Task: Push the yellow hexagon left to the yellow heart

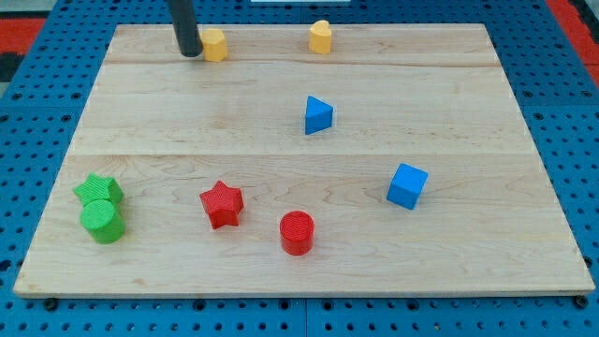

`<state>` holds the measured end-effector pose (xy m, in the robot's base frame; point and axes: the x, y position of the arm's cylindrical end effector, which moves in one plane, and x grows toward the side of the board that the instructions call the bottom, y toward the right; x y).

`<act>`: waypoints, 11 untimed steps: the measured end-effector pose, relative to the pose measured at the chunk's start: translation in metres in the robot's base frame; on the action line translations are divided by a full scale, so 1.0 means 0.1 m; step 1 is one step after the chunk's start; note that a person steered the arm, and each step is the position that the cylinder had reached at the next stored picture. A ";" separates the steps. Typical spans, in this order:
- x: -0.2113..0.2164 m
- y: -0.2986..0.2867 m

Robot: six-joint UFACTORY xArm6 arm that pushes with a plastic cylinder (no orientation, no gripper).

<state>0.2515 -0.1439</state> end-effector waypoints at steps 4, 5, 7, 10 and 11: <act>-0.55 -0.04; -0.60 -0.06; -0.55 0.96; 0.05 0.29; 0.19 0.58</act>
